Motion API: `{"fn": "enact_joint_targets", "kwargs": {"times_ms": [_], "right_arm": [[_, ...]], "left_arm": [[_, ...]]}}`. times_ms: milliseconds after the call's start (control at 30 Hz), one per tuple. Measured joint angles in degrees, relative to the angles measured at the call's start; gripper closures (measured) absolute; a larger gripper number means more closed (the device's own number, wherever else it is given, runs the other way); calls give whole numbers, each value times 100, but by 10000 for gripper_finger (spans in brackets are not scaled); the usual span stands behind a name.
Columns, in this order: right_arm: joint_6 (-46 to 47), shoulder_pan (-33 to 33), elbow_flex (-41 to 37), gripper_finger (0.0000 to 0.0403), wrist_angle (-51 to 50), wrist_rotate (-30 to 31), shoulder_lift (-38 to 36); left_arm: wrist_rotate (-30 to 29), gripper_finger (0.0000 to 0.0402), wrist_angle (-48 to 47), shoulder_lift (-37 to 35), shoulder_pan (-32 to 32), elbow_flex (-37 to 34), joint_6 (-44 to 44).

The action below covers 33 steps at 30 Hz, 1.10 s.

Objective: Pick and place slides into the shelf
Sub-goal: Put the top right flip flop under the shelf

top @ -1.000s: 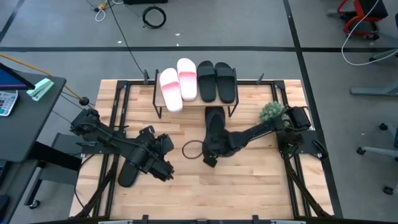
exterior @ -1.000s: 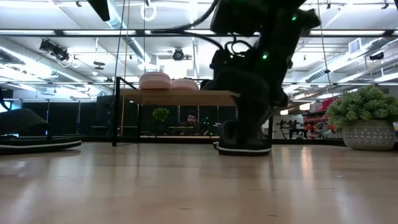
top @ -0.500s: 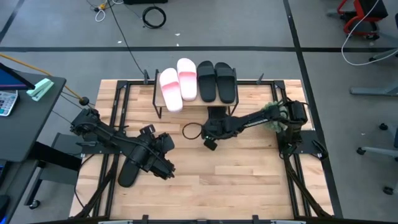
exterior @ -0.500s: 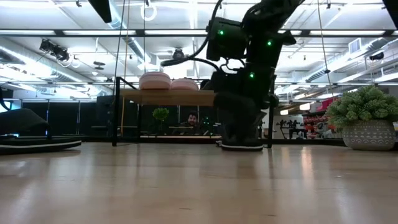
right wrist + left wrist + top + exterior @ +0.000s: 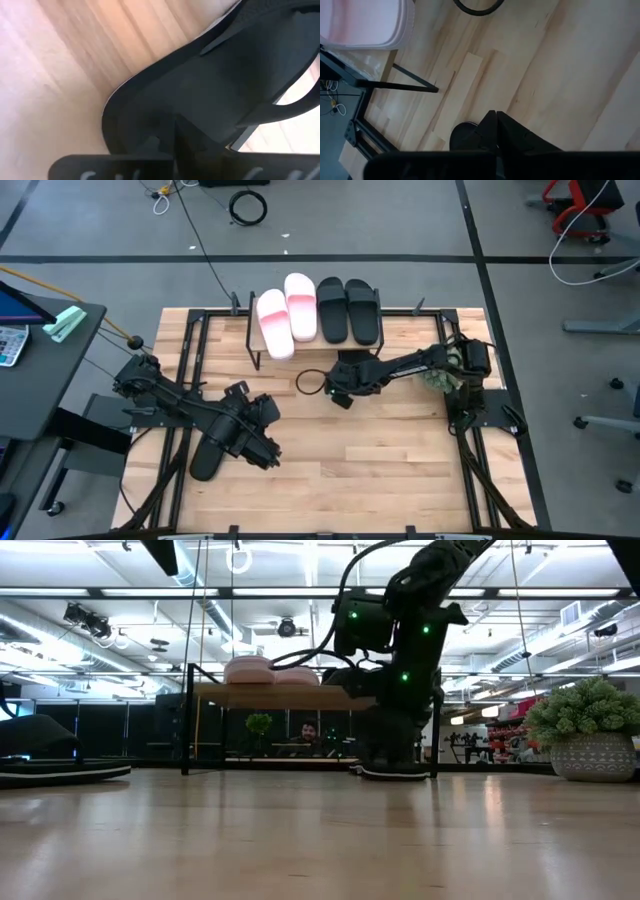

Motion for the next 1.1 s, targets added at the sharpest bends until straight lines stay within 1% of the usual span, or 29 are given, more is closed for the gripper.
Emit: {"fn": "enact_joint_targets", "kwargs": {"times_ms": [67,167,300,433,567,767,867,933,1100], "right_arm": [[3,121,0,403,-8,-26,-84],[139,432,4,403,-28,-290,-362],[459,849,7,403,-13,-656,-718],[527,1031,17,403,-74,-713,-736],[698,1055,-4,403,-27,-845,-548],[787,1040,-329,403,59,-882,-375],[796,1005,-436,403,180,-754,-375],[795,956,-439,403,193,-528,-375],[792,649,-439,403,204,-457,-375]], "left_arm": [[48,394,0,0,-24,0,-5],[80,396,2,0,-34,0,-29],[89,386,0,0,-58,0,-144],[93,379,0,0,-58,0,-146],[91,386,0,0,-79,0,-161],[92,396,0,0,-170,0,-303],[93,390,0,0,-193,0,-300],[88,384,0,0,-189,0,-300],[87,384,2,0,-182,0,-300]]}}
